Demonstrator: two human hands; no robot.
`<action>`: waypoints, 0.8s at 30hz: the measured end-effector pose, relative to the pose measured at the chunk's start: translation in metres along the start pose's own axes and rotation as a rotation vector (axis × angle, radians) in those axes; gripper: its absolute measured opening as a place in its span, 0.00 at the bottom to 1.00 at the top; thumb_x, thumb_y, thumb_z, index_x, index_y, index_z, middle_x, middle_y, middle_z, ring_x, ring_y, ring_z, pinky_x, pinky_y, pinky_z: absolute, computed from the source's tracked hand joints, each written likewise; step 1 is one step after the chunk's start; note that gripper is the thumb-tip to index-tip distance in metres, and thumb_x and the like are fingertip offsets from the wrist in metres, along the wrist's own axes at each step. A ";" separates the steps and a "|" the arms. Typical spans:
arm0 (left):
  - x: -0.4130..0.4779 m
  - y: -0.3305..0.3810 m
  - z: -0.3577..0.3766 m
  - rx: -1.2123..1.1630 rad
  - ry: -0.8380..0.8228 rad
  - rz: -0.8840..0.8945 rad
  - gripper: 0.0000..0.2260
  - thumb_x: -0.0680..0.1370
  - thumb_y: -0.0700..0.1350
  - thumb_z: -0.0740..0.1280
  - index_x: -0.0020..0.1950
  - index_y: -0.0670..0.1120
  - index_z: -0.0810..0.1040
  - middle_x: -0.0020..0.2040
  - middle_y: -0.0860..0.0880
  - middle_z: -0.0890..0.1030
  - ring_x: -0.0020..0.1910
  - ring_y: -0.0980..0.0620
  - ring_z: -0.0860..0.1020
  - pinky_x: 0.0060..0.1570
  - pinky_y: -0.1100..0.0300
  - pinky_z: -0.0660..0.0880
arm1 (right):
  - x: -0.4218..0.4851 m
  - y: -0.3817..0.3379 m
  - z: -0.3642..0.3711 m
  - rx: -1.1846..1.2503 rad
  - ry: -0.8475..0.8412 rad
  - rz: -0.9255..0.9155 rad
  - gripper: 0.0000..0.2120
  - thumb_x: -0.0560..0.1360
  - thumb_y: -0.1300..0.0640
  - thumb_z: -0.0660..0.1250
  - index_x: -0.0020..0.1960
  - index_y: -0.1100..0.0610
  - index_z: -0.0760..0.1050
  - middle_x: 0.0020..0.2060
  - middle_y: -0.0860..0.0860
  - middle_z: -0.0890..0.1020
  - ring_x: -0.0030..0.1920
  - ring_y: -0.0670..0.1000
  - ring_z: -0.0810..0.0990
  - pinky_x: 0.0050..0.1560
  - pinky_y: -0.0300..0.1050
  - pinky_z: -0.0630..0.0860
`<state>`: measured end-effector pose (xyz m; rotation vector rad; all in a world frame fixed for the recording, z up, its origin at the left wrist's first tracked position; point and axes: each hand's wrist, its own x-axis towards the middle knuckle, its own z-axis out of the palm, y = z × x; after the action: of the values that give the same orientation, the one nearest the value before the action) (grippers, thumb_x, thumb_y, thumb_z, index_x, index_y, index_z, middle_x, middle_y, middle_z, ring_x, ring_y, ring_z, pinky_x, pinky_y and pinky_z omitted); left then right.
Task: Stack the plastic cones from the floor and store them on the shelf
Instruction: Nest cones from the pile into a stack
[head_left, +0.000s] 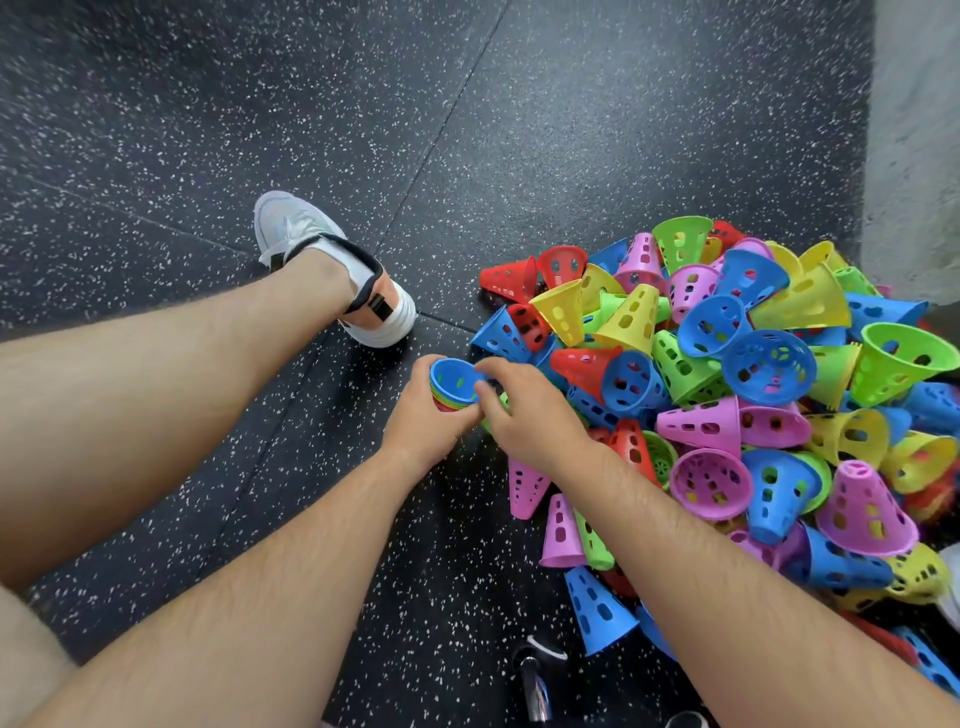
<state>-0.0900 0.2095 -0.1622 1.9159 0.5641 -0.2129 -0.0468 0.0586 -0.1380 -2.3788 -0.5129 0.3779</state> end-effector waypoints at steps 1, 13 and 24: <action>0.003 0.003 0.000 -0.010 0.012 0.008 0.28 0.63 0.59 0.77 0.59 0.59 0.71 0.52 0.57 0.82 0.50 0.56 0.82 0.55 0.49 0.80 | 0.009 0.001 -0.004 -0.060 0.018 -0.016 0.14 0.80 0.56 0.61 0.65 0.54 0.75 0.57 0.52 0.81 0.59 0.54 0.75 0.59 0.53 0.73; 0.026 0.004 -0.004 -0.037 -0.054 0.020 0.28 0.70 0.45 0.81 0.63 0.50 0.69 0.54 0.53 0.80 0.48 0.61 0.78 0.43 0.73 0.72 | 0.073 0.003 -0.007 -0.799 -0.070 -0.010 0.19 0.76 0.60 0.62 0.67 0.51 0.71 0.63 0.55 0.71 0.67 0.59 0.65 0.65 0.54 0.62; 0.026 0.000 -0.002 -0.038 -0.079 0.063 0.29 0.70 0.45 0.81 0.66 0.48 0.69 0.57 0.52 0.79 0.52 0.60 0.78 0.45 0.76 0.71 | 0.042 0.000 -0.021 -0.075 0.324 -0.153 0.03 0.78 0.66 0.65 0.50 0.64 0.76 0.62 0.61 0.77 0.58 0.64 0.75 0.61 0.48 0.68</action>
<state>-0.0675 0.2188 -0.1712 1.8764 0.4516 -0.2349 -0.0017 0.0664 -0.1278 -2.3892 -0.5584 -0.0969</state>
